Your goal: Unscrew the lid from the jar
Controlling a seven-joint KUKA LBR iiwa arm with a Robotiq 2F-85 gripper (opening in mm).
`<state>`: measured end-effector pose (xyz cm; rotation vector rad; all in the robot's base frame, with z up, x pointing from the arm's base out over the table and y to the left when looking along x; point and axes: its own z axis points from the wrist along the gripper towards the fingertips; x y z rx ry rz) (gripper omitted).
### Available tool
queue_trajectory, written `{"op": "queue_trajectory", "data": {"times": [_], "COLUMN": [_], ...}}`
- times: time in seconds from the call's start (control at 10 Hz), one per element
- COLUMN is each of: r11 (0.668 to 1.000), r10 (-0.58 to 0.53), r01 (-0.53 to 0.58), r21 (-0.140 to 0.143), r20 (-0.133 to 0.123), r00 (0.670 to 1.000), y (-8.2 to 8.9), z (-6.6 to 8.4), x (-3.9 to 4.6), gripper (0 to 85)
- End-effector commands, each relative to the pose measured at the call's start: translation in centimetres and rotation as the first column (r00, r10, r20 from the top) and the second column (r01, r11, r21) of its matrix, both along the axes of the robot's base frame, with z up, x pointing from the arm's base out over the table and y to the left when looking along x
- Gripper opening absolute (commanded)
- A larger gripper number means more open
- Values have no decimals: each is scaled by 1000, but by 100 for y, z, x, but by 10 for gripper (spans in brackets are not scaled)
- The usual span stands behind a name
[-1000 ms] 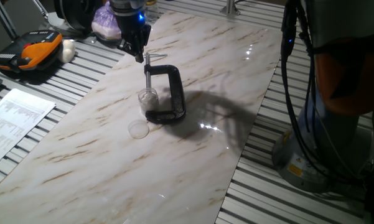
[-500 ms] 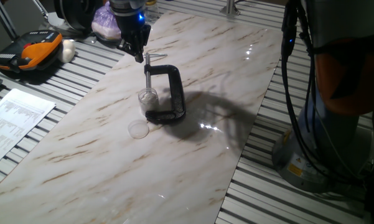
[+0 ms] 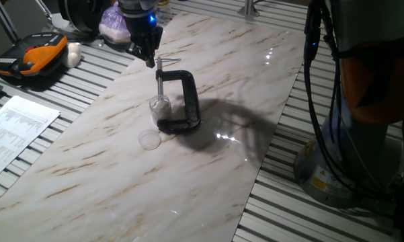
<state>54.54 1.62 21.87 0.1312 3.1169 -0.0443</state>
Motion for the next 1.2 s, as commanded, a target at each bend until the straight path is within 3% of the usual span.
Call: {"op": "queue_trajectory", "data": {"times": [0.0, 0.4, 1.1], "r11": [1000, 1000, 1000], "r10": [0, 6, -6], "r01": [0, -6, 6], "r21": [0, 11, 14], "r20": [1, -8, -2], "r00": [1000, 1000, 1000], "y": [0, 13, 65], "z": [0, 7, -3], "x": [-1, -14, -40], "gripper": [0, 0, 0]}}
